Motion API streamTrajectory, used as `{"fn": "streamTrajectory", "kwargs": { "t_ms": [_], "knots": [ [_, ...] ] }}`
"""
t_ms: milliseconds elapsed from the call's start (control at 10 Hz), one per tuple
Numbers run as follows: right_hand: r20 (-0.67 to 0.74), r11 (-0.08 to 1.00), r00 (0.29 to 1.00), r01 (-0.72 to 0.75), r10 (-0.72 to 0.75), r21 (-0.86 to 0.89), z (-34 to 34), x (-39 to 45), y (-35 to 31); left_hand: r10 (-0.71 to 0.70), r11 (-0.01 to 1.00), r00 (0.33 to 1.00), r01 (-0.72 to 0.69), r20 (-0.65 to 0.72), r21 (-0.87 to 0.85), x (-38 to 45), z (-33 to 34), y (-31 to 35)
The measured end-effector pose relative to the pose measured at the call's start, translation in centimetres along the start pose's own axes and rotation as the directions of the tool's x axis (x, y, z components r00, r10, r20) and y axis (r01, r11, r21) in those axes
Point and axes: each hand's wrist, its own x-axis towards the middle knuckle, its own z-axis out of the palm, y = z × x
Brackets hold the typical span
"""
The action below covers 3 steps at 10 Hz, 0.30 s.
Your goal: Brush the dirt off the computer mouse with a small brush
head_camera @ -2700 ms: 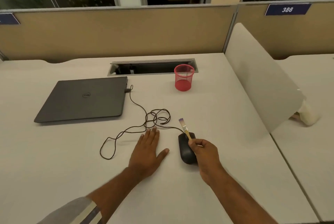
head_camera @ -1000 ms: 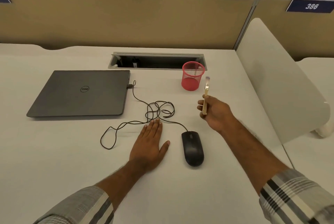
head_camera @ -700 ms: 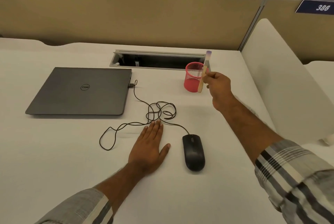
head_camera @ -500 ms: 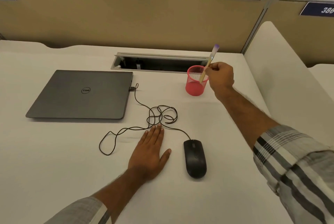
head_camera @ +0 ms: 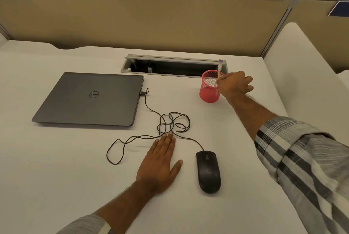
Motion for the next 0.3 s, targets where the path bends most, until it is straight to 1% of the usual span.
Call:
{"fn": "streamTrajectory", "kwargs": {
  "t_ms": [100, 200, 300],
  "knots": [
    [0.042, 0.999, 0.999, 0.005, -0.003, -0.052, 0.50, 0.27, -0.12, -0.011, 1.000, 1.000, 0.011, -0.001, -0.010, 0.04, 0.07, -0.14],
    [0.042, 0.998, 0.999, 0.029, -0.027, -0.058, 0.37, -0.05, -0.30, -0.014, 1.000, 1.000, 0.014, 0.012, -0.021, 0.03, 0.05, -0.01],
    [-0.018, 0.998, 0.998, 0.068, -0.068, -0.006, 0.30, -0.51, -0.36, -0.008, 1.000, 1.000, 0.008, 0.030, -0.015, 0.02, -0.03, 0.17]
  ]
}}
